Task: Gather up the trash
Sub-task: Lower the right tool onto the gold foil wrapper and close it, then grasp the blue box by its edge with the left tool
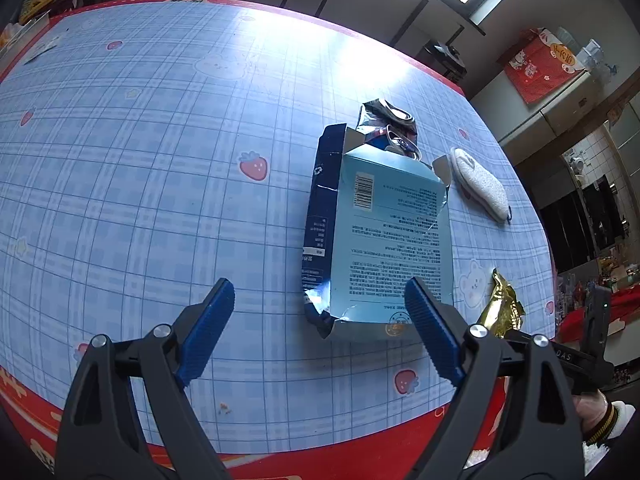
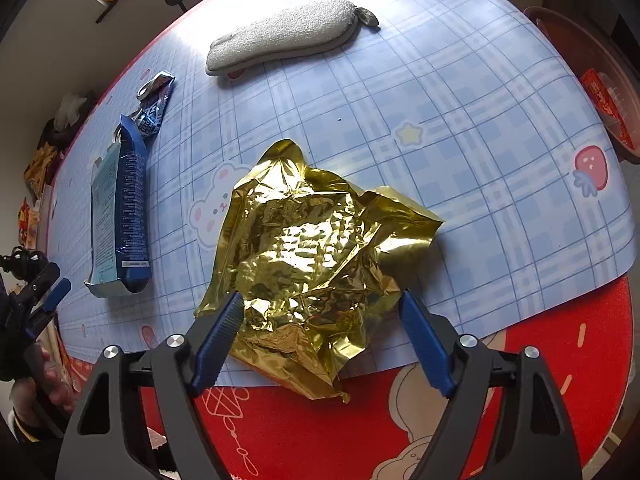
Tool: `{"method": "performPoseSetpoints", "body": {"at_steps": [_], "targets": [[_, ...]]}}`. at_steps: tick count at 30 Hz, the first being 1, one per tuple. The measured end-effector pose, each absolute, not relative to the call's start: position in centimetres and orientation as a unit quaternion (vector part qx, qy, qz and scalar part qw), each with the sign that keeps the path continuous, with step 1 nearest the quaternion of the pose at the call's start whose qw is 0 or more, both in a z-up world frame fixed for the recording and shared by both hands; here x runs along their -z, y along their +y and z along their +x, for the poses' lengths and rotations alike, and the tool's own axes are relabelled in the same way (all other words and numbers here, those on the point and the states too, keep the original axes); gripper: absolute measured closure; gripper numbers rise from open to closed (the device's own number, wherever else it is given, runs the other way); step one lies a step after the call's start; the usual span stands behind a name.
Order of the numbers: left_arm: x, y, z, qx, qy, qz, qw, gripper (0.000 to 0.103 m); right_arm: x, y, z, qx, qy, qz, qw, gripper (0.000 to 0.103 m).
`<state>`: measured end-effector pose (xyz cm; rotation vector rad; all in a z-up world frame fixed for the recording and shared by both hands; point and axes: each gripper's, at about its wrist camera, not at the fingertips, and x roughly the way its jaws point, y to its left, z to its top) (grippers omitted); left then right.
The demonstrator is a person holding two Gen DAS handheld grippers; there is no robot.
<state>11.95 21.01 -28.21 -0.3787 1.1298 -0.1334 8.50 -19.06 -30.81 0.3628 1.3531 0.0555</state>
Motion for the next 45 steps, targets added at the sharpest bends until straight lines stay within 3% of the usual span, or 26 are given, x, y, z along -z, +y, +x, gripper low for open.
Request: {"method": "performPoseSetpoints", "body": {"at_steps": [2, 10, 29, 34, 39, 45], "targets": [[28.4, 21.2, 11.8, 0.059, 0.534, -0.184, 0.823, 0.017, 30.7, -19.1, 8.8, -0.023, 0.619, 0.158, 0.769, 0.047], [29.1, 20.9, 11.7, 0.072, 0.541, -0.189, 0.816, 0.017, 29.6, -19.2, 9.4, -0.038, 0.596, 0.160, 0.786, 0.063], [32.1, 20.9, 18.4, 0.117, 0.533, -0.227, 0.807, 0.019, 28.2, -20.5, 9.2, -0.038, 0.570, 0.180, 0.801, 0.063], [32.6, 20.7, 21.8, 0.134, 0.535, -0.224, 0.803, 0.024, 28.3, -20.4, 9.4, -0.039, 0.574, 0.179, 0.798, 0.063], [33.0, 20.0, 24.5, 0.155, 0.538, -0.216, 0.800, 0.037, 28.6, -20.3, 9.6, -0.038, 0.577, 0.181, 0.796, 0.063], [33.3, 19.6, 26.1, 0.184, 0.538, -0.225, 0.791, 0.037, 28.6, -20.3, 9.6, -0.038, 0.577, 0.181, 0.796, 0.063]]}}
